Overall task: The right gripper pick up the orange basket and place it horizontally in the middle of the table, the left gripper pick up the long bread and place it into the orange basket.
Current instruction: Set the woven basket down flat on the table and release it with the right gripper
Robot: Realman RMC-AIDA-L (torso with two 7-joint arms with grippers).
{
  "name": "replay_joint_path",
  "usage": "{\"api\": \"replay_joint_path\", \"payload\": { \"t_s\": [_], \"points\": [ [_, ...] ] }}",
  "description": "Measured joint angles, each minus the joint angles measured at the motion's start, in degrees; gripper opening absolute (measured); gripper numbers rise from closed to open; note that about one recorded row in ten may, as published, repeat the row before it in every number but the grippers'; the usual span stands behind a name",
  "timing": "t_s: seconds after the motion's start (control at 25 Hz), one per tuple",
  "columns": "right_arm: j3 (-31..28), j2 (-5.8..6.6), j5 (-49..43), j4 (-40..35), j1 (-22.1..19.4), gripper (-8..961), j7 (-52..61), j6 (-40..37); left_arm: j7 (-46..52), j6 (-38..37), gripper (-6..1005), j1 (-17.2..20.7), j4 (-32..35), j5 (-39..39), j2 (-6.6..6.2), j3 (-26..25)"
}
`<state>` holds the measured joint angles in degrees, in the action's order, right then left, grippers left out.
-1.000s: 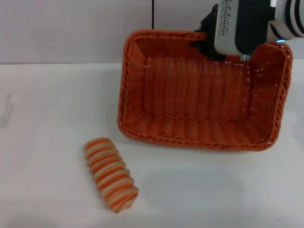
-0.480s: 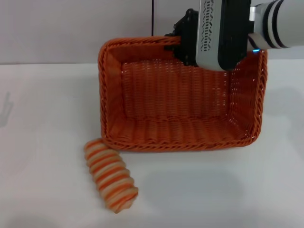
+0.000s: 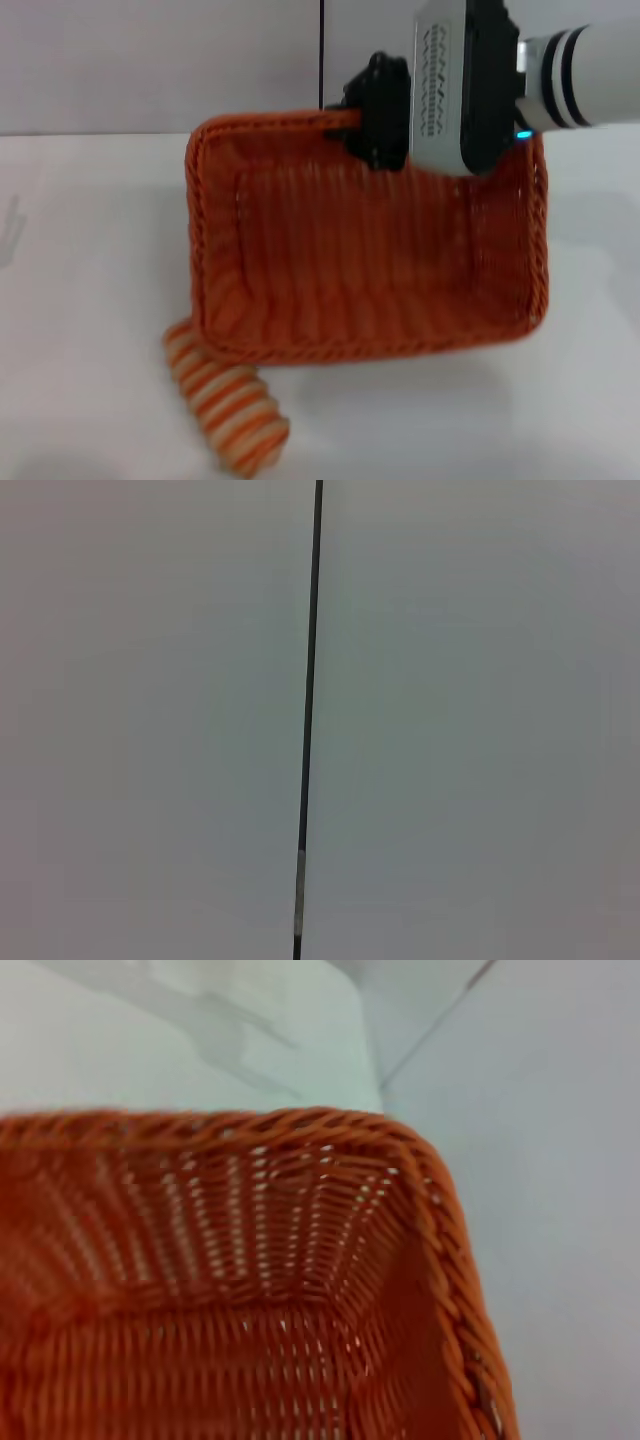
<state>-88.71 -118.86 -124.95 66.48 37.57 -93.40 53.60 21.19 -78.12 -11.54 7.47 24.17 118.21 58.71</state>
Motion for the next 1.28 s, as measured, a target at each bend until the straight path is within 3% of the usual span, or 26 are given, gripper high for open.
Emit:
{"api": "replay_joint_path", "payload": {
  "t_s": [0.28, 0.64, 0.92, 1.28],
  "points": [
    [0.5, -0.13, 1.5, -3.5, -0.8, 167, -1.0, -1.2, 0.0, 0.0, 764, 0.1, 0.0, 0.0, 0.12, 0.1],
    [3.2, -0.12, 1.0, -1.8, -6.2, 190, -5.3, -9.2, 0.5, -0.8, 765, 0.7, 0.0, 0.1, 0.24, 0.5],
    [4.8, -0.31, 13.3, -3.2, -8.5, 208, -20.1, -11.2, 0.5, -1.3, 765, 0.8, -0.4, 0.4, 0.26, 0.5],
    [6.6, -0.39, 24.9, -6.9, -9.2, 231, -29.5, -12.8, 0.5, -2.9, 765, 1.1, -0.7, 0.2, 0.26, 0.5]
  ]
}}
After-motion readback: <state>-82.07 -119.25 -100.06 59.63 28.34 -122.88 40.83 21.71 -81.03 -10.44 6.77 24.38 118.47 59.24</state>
